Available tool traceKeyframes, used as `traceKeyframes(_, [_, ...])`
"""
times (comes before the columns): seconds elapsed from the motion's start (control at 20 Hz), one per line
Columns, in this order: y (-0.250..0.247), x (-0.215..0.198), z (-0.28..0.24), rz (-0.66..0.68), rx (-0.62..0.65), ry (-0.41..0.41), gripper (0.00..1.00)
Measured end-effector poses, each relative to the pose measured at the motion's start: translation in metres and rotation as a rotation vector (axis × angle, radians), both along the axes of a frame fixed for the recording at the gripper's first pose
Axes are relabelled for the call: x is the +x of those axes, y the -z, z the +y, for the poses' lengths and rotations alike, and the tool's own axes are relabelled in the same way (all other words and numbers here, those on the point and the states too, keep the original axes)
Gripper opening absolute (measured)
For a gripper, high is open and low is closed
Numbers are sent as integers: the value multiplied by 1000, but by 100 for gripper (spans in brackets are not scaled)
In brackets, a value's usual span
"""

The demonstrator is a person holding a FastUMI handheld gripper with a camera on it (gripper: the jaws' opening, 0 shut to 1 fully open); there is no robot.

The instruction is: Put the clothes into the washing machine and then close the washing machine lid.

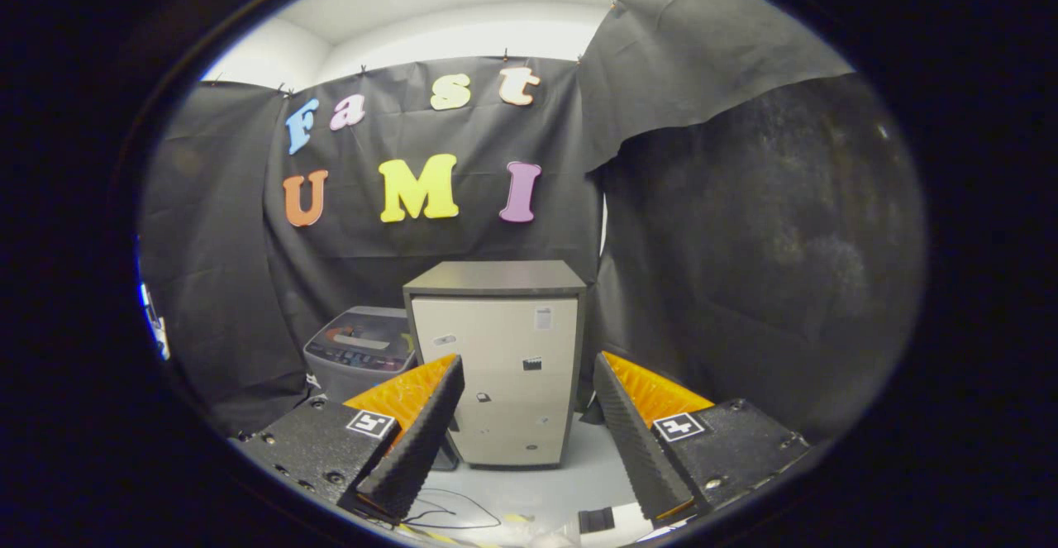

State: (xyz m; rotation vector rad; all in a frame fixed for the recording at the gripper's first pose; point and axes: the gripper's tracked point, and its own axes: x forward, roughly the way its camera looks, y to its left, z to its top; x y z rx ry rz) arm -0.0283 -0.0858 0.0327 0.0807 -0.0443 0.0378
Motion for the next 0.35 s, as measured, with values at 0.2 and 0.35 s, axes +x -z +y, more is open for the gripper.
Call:
traceKeyframes(0.2, [2, 0, -2, 6, -1, 3, 98])
traceKeyframes(0.35, [1, 0, -5, 3, 1, 7, 99])
